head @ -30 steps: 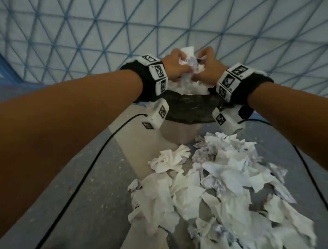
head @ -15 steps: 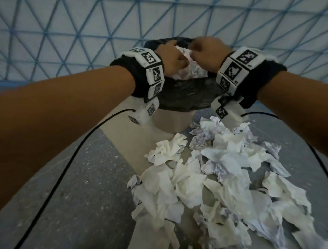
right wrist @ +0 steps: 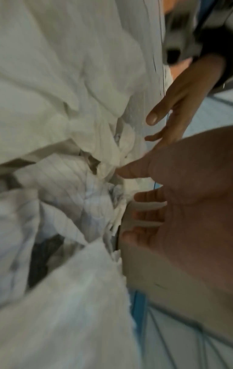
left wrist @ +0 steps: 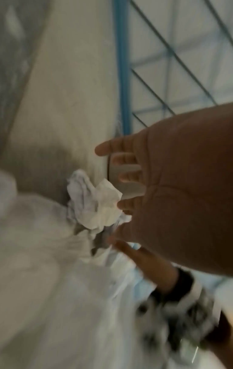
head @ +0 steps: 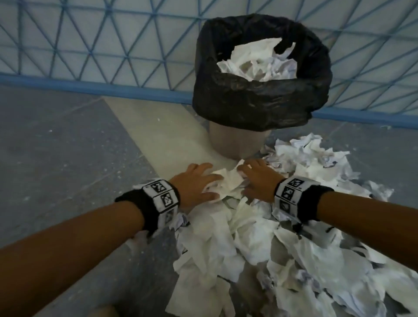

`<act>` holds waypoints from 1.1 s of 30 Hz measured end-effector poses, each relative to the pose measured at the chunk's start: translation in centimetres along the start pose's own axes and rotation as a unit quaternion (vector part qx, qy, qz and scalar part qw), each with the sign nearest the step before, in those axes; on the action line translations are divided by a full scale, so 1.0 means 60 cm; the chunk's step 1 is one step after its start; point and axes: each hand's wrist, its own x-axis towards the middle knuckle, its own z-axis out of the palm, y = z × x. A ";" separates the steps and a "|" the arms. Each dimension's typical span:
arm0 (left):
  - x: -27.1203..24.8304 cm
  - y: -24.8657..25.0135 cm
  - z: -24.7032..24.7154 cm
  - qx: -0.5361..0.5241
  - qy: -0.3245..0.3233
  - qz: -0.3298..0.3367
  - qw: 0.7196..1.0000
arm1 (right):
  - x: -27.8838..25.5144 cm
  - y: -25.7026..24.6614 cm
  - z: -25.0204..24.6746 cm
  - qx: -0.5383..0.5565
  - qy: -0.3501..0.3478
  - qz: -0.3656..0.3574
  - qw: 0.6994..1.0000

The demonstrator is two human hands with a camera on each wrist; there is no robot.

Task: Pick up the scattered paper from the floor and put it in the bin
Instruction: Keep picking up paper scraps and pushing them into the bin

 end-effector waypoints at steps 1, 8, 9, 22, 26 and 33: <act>0.014 0.009 0.007 -0.054 0.001 -0.024 0.998 | 0.012 -0.002 0.008 0.019 -0.010 0.020 1.000; 0.050 0.035 0.052 -0.034 0.010 -0.063 0.997 | 0.053 -0.037 0.044 -0.028 -0.021 -0.003 0.999; 0.047 0.023 0.046 -0.072 0.031 -0.075 0.994 | 0.057 -0.039 0.039 -0.038 -0.016 -0.017 0.999; -0.108 -0.003 0.096 -0.131 -0.079 -0.134 0.979 | -0.048 -0.071 0.029 -0.062 0.047 -0.123 0.989; -0.128 0.011 0.133 0.013 -0.096 -0.118 0.988 | -0.066 -0.097 0.055 -0.011 -0.042 -0.138 0.989; -0.104 0.004 0.132 -0.036 0.021 -0.062 0.997 | -0.056 -0.115 0.073 -0.049 -0.095 -0.154 0.982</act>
